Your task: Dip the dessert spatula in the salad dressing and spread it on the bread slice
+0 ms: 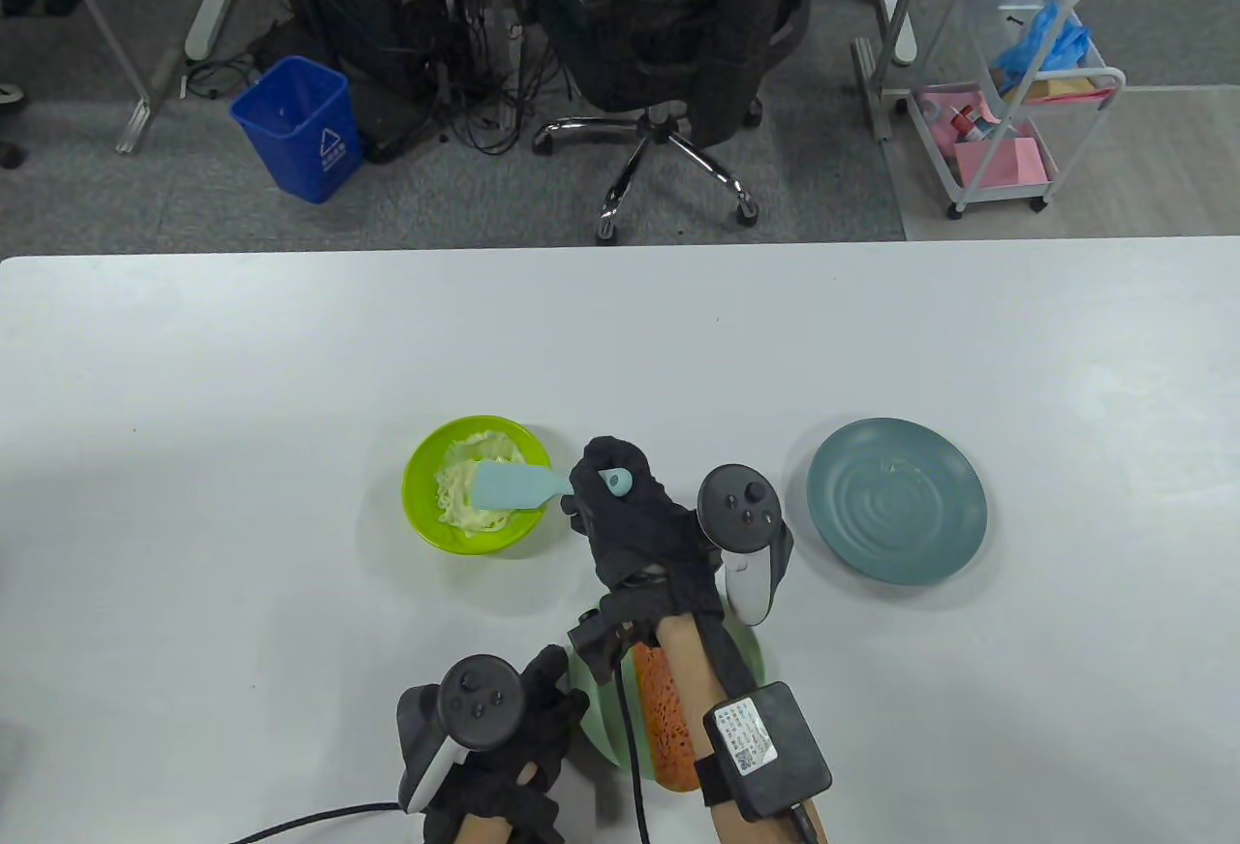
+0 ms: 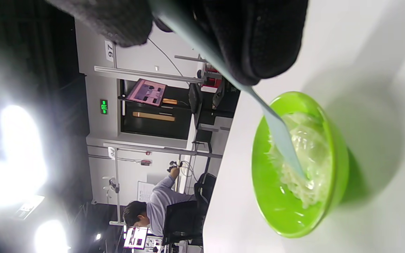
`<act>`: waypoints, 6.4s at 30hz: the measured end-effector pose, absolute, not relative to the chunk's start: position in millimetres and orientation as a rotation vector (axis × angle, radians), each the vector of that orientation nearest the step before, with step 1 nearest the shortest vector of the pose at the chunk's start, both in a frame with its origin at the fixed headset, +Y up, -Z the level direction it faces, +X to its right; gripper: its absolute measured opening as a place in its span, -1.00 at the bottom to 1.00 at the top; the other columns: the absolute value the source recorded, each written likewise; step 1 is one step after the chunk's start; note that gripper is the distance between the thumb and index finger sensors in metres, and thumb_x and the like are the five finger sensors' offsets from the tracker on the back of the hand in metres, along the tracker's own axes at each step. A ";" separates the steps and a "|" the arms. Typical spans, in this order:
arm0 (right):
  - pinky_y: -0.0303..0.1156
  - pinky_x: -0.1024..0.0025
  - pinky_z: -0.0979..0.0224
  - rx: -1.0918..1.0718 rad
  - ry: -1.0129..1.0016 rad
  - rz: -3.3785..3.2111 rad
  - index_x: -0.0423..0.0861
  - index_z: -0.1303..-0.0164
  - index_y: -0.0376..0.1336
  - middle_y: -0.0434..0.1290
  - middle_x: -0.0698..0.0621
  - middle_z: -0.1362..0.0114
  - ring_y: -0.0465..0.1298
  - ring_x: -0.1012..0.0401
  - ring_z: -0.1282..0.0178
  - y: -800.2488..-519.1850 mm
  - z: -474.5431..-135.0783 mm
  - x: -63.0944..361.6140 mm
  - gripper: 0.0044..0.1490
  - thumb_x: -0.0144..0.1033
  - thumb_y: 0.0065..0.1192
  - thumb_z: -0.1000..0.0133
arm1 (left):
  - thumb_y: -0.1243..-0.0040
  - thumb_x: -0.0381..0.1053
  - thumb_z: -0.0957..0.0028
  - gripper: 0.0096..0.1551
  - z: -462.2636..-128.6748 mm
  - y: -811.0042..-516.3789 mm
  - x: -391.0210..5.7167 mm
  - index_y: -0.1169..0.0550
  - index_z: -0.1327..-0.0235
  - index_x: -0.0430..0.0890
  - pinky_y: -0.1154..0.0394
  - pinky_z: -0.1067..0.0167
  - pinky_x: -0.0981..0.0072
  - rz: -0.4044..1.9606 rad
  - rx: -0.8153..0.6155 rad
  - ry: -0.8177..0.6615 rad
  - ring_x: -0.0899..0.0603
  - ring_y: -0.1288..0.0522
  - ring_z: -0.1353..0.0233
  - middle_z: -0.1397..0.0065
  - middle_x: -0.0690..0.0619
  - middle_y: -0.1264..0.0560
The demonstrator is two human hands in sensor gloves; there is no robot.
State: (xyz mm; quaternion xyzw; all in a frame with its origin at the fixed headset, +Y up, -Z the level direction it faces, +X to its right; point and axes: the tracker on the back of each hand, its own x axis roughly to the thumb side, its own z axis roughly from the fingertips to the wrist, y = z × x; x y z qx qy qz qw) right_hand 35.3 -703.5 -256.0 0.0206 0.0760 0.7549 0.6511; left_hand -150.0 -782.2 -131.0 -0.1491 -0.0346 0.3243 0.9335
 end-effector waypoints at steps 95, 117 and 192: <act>0.65 0.24 0.37 0.022 -0.162 1.435 -0.12 -0.06 0.35 0.52 -0.24 -0.02 0.73 -0.08 0.40 -759.9 -141.9 249.0 -0.56 0.00 0.21 -0.23 | -0.33 0.11 -0.21 -0.30 -132.0 -782.0 -150.9 -0.48 -0.49 -0.26 -0.74 0.23 0.31 0.664 -0.310 -0.062 0.06 -0.79 0.25 -0.03 0.04 -0.69; 0.57 0.18 0.34 0.026 -0.242 1.579 -0.13 -0.06 0.34 0.50 -0.23 -0.03 0.68 -0.09 0.39 -743.6 -135.1 255.5 -0.56 -0.02 0.20 -0.23 | -0.33 0.11 -0.21 -0.30 -131.9 -782.2 -150.8 -0.48 -0.49 -0.25 -0.74 0.22 0.31 0.664 -0.312 -0.059 0.06 -0.79 0.25 -0.03 0.05 -0.69; 0.54 0.15 0.25 -0.084 -0.382 1.589 -0.09 -0.12 0.29 0.47 -0.19 -0.10 0.65 -0.10 0.31 -737.4 -125.8 283.6 -0.57 -0.01 0.17 -0.25 | -0.32 0.12 -0.22 -0.30 -132.0 -783.1 -150.9 -0.47 -0.50 -0.24 -0.73 0.22 0.32 0.666 -0.318 -0.059 0.07 -0.78 0.24 -0.03 0.06 -0.68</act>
